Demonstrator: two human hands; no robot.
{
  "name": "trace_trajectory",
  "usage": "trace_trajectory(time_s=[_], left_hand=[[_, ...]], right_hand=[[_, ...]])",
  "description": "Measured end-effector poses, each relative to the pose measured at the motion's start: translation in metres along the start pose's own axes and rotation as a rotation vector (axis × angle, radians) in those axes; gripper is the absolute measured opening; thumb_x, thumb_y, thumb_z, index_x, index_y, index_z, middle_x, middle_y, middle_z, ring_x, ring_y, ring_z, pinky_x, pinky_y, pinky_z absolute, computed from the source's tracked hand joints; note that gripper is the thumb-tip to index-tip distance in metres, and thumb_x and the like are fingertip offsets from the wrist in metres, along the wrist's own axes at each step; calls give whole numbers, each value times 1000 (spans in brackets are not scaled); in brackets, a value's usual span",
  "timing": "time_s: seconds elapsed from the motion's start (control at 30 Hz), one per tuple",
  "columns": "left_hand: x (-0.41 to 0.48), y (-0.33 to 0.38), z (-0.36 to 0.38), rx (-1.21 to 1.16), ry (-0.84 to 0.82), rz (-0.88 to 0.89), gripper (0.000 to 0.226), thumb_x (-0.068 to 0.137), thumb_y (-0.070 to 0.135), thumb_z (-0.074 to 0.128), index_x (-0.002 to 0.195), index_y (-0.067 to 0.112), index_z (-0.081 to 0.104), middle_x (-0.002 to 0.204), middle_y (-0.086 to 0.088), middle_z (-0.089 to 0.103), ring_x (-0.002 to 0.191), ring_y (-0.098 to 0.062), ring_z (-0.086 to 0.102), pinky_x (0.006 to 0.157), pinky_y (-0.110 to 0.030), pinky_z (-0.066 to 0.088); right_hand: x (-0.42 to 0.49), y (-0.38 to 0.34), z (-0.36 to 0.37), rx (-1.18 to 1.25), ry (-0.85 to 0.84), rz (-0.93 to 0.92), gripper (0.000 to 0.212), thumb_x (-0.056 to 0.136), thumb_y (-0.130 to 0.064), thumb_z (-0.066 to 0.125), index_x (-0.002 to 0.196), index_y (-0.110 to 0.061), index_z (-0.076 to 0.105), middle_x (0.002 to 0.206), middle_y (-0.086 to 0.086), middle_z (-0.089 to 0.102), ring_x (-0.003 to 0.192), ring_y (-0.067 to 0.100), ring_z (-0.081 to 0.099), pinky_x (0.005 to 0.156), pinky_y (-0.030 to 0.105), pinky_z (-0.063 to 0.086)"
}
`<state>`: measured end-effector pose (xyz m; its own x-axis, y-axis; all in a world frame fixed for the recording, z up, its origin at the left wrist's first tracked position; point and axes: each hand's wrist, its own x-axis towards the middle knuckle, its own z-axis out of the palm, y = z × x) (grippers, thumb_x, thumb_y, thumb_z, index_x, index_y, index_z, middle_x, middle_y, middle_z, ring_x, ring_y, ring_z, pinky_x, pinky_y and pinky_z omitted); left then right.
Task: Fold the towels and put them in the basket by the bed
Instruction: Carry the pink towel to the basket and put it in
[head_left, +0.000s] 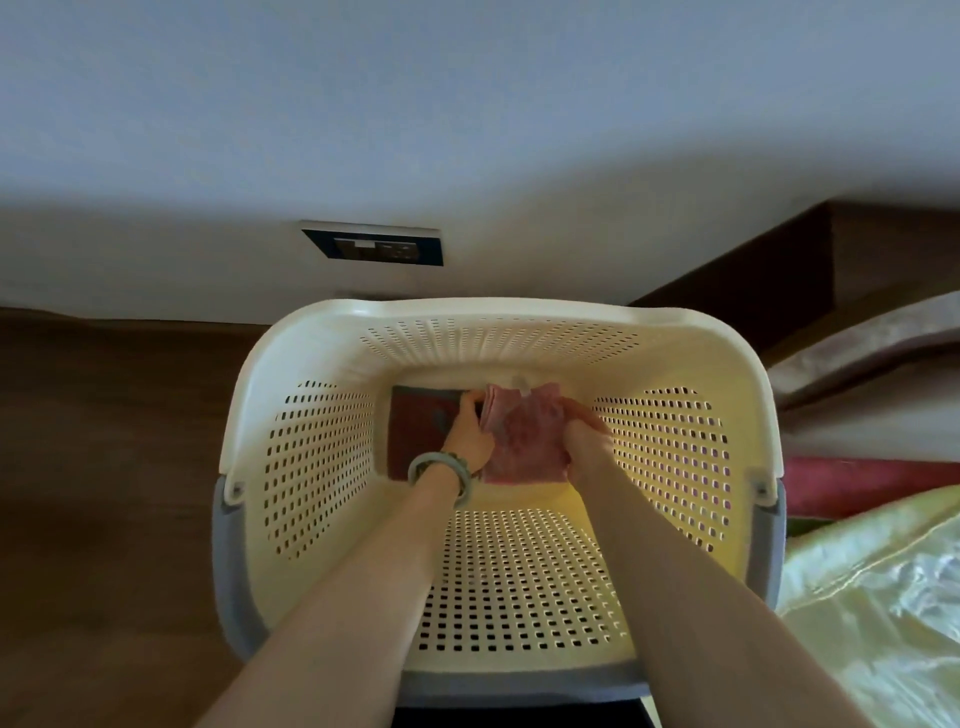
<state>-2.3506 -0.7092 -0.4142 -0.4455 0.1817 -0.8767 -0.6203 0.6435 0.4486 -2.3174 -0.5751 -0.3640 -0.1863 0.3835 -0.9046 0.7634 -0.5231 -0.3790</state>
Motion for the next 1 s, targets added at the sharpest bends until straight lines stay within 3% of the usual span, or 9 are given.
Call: trace_trajectory(time_s=[0.07, 0.17, 0.27, 0.33, 0.43, 0.6, 0.77, 0.9, 1.0], left_hand=[[3, -5, 5, -50, -21, 14, 65, 87, 20, 60, 135, 40, 22, 121, -8, 57, 103, -31, 60, 90, -45, 51], [-5, 1, 10, -128, -10, 59, 70, 88, 25, 63, 144, 25, 20, 132, -6, 48, 115, -23, 51, 99, -38, 45], [-22, 10, 6, -136, -4, 103, 59, 93, 16, 55, 143, 20, 25, 133, -5, 46, 112, -17, 49, 93, -29, 47], [-34, 14, -1, -46, -34, 94, 68, 90, 10, 56, 146, 20, 18, 127, -5, 47, 106, -23, 54, 91, -39, 50], [-58, 23, -18, 38, -65, 103, 83, 86, 1, 60, 149, 21, 10, 124, -5, 43, 97, -22, 56, 71, -27, 52], [-112, 50, -49, 138, -49, 225, 94, 79, 6, 71, 148, 28, 11, 150, -9, 31, 132, -25, 39, 104, -39, 41], [-191, 78, -71, 123, -13, 455, 90, 77, 11, 72, 146, 35, 19, 146, 0, 38, 130, -18, 41, 106, -39, 39], [-259, 96, -92, 46, 11, 639, 85, 79, 16, 73, 144, 35, 23, 142, 7, 41, 126, -7, 40, 101, -24, 38], [-309, 110, -103, -2, 23, 742, 88, 73, 24, 78, 143, 35, 25, 138, 11, 45, 128, -2, 40, 105, -28, 38]], right_hand=[[-14, -8, 0, -58, -30, 4, 28, 98, 1, 33, 101, -7, 59, 61, 2, 68, 31, -1, 52, 30, 14, 39], [-12, -3, 0, 46, 36, 34, 29, 92, 7, 40, 88, -12, 62, 42, -5, 60, 32, 4, 54, 26, 12, 32], [-10, 4, -4, 67, 87, 22, 31, 85, 4, 52, 102, -19, 64, 66, -2, 66, 57, 14, 56, 38, 14, 39], [-21, -3, -11, -6, 30, -6, 44, 83, 8, 49, 115, -20, 59, 83, -3, 60, 65, 11, 53, 49, 21, 40], [-50, -20, -17, -150, -58, -112, 44, 80, 12, 49, 109, -20, 57, 89, -4, 57, 77, 13, 54, 54, 20, 39], [-97, -38, -30, -297, -254, -263, 52, 73, 15, 51, 111, -19, 53, 121, 10, 58, 102, 23, 55, 73, 35, 51], [-167, -62, -62, -461, -408, -564, 69, 74, 13, 59, 134, -19, 44, 129, 5, 51, 105, 13, 56, 82, 31, 51], [-230, -84, -94, -479, -456, -768, 70, 76, 10, 64, 134, -23, 42, 132, 1, 50, 117, 16, 51, 91, 32, 49], [-276, -99, -116, -444, -480, -908, 70, 77, 9, 64, 123, -40, 43, 130, -3, 52, 118, 10, 51, 96, 31, 47]])
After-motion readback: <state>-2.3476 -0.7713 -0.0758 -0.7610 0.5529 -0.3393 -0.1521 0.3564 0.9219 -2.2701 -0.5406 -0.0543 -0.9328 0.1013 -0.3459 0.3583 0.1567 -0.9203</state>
